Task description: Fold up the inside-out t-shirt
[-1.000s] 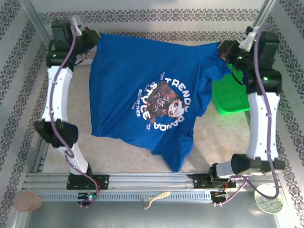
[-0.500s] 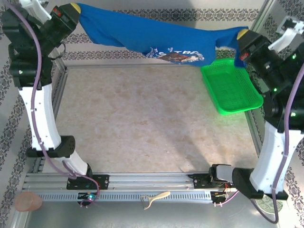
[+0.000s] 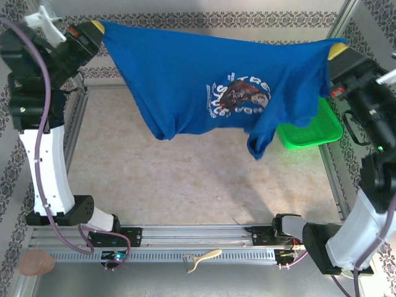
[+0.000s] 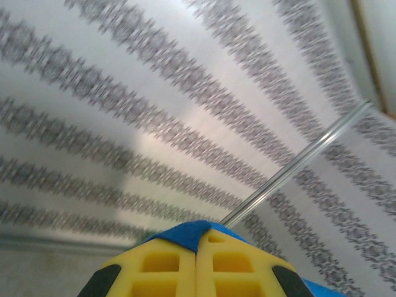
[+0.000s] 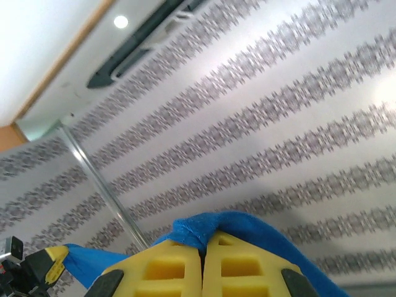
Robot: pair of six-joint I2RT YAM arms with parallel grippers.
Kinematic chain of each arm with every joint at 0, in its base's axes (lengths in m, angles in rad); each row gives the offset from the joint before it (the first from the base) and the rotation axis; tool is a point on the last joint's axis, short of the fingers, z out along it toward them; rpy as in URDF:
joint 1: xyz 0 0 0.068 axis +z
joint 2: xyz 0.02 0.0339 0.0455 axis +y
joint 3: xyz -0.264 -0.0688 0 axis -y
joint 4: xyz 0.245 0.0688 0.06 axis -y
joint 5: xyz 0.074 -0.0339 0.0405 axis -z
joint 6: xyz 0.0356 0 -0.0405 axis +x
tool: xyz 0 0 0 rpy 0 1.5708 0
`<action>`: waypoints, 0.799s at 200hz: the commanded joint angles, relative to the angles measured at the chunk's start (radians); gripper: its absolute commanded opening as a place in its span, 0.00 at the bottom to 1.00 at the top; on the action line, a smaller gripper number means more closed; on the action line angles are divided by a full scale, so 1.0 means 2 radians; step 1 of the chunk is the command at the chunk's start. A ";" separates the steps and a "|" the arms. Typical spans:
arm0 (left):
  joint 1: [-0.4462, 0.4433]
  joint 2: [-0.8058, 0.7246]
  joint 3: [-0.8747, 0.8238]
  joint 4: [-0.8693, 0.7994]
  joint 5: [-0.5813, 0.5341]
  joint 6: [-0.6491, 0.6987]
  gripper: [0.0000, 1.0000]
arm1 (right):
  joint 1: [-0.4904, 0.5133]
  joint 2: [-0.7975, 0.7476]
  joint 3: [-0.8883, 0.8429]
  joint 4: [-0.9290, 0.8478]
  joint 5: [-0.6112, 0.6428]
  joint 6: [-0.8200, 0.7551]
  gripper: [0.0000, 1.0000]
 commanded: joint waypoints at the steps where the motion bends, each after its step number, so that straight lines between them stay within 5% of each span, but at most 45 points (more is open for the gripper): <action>1: 0.013 0.010 0.027 -0.001 -0.016 -0.006 0.00 | -0.007 0.013 0.008 0.023 -0.009 0.011 0.00; 54: 0.013 0.078 -0.062 0.048 -0.007 0.002 0.00 | -0.003 0.044 -0.144 0.114 -0.029 0.032 0.00; 84: 0.014 0.182 -0.005 0.050 0.006 0.006 0.00 | 0.016 0.119 -0.139 0.136 -0.017 0.020 0.00; 124: 0.020 0.387 0.271 0.031 0.028 -0.051 0.00 | 0.040 0.259 0.006 0.114 -0.006 0.005 0.00; 160: 0.040 0.406 0.269 0.155 0.029 -0.141 0.00 | 0.037 0.380 0.249 0.063 -0.009 0.037 0.00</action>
